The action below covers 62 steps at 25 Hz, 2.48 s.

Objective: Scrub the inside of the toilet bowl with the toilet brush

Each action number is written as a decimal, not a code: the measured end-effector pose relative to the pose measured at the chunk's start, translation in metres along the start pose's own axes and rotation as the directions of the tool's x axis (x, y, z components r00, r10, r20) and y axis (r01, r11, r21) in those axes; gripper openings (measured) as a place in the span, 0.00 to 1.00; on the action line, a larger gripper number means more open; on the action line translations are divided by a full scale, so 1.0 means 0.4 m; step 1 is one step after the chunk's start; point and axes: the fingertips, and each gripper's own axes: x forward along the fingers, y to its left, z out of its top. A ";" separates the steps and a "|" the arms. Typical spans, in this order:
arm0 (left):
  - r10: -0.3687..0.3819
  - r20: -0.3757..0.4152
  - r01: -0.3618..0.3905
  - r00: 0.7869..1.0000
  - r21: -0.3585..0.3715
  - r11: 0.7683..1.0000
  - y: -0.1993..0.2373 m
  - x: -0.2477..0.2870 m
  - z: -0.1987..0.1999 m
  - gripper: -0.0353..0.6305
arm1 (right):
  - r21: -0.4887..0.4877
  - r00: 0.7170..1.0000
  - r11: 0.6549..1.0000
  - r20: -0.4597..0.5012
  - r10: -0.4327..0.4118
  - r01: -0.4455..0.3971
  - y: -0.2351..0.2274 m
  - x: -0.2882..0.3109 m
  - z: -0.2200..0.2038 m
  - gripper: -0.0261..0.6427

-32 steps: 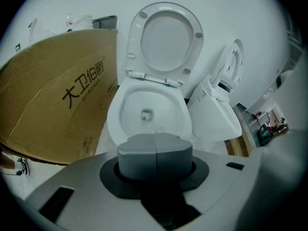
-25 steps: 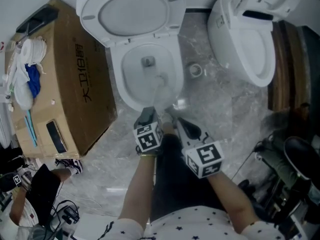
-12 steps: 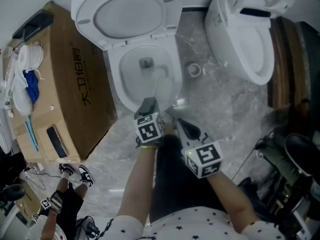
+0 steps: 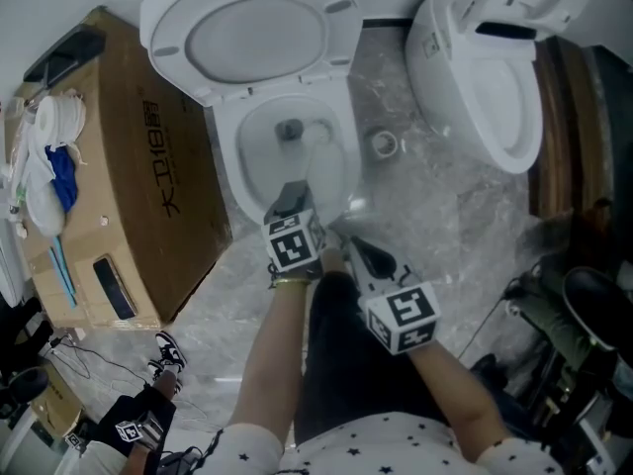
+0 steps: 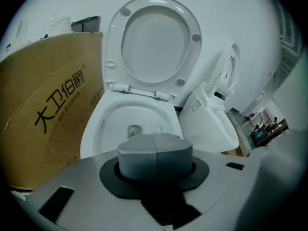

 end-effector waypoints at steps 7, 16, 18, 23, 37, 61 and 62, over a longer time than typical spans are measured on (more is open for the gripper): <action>0.003 0.023 -0.003 1.000 -0.001 1.000 -0.001 0.016 0.057 0.27 | 0.000 1.000 1.000 -0.007 0.003 -0.003 -0.009 0.015 0.008 0.05; 0.038 0.053 -0.037 0.998 -0.012 0.999 0.037 0.021 0.113 0.27 | 0.002 1.000 1.000 -0.012 0.011 -0.011 -0.019 0.033 0.025 0.05; 0.047 0.038 -0.046 0.998 -0.028 0.999 0.049 0.023 0.105 0.27 | 0.001 1.000 1.000 -0.012 0.014 -0.014 -0.021 0.036 0.028 0.05; 0.059 0.048 -0.057 0.997 -0.041 0.997 0.070 0.018 0.119 0.27 | -0.002 1.000 1.000 -0.016 0.020 -0.020 -0.019 0.042 0.036 0.05; 0.101 0.067 -0.096 0.993 -0.077 0.992 0.135 -0.005 0.128 0.27 | -0.022 0.999 0.999 -0.022 0.042 -0.042 0.004 0.060 0.042 0.05; 0.107 0.040 -0.104 0.993 -0.069 0.992 0.149 0.016 0.106 0.27 | -0.012 0.998 0.999 -0.034 0.049 -0.050 0.010 0.083 0.026 0.05; 0.104 0.040 -0.101 0.994 -0.069 0.993 0.147 0.019 0.106 0.27 | -0.010 0.998 0.999 -0.035 0.048 -0.049 0.009 0.084 0.024 0.05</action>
